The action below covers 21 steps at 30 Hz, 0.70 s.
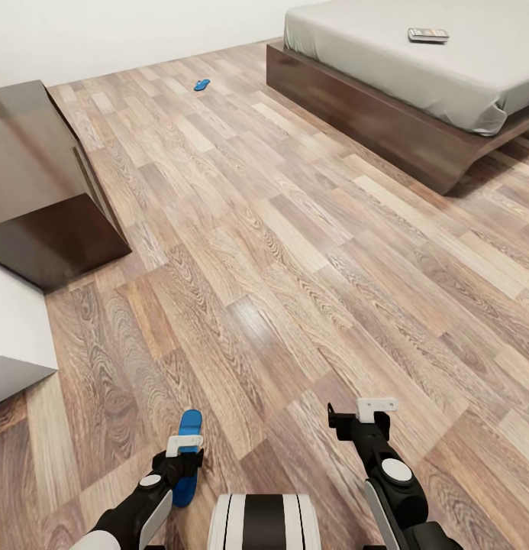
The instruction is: In the bedroom, move the book from the bed onto either nightstand, and place the two sandals side by side next to the bed.
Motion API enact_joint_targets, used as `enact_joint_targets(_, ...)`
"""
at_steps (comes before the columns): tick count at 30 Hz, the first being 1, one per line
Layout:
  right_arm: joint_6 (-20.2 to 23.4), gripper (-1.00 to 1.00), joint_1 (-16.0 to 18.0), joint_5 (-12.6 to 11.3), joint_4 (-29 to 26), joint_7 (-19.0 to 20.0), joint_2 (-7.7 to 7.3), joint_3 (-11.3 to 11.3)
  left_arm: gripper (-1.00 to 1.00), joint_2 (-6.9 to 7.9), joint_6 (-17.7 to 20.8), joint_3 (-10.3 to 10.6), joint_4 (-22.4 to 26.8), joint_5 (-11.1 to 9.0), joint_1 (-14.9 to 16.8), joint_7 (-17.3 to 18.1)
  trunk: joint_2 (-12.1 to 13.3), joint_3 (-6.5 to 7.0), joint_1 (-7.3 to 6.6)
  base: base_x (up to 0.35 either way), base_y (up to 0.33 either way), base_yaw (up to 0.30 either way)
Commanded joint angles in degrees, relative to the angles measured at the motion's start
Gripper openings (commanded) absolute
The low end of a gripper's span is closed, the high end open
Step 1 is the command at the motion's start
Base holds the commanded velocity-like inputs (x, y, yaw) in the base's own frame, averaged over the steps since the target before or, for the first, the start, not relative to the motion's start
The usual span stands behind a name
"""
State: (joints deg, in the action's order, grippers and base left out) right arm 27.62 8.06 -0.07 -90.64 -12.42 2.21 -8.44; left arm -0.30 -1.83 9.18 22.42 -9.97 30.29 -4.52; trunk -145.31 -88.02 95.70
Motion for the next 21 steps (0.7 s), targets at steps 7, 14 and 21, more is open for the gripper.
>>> enact_joint_targets(7,0.05,1.0,0.06,-0.01,-0.06,-0.38,0.01,-0.12,1.0,0.04,-0.19,0.49,-0.02,-0.58,0.03,-0.4,-0.01,-0.03,-0.01,0.0,0.0,0.0)
enact_joint_targets(14,-0.51,1.0,0.14,-0.01,-0.11,-0.4,0.24,-0.32,1.0,0.04,-0.19,0.49,-0.01,-0.54,0.03,-0.4,-0.01,-0.03,-0.01,0.0,0.0,0.0)
enact_joint_targets(21,-0.89,1.0,0.87,0.02,-0.14,-0.51,0.48,-1.66,1.0,0.04,-0.19,0.49,-0.01,-0.52,0.03,-0.4,-0.01,-0.03,-0.01,0.0,0.0,0.0)
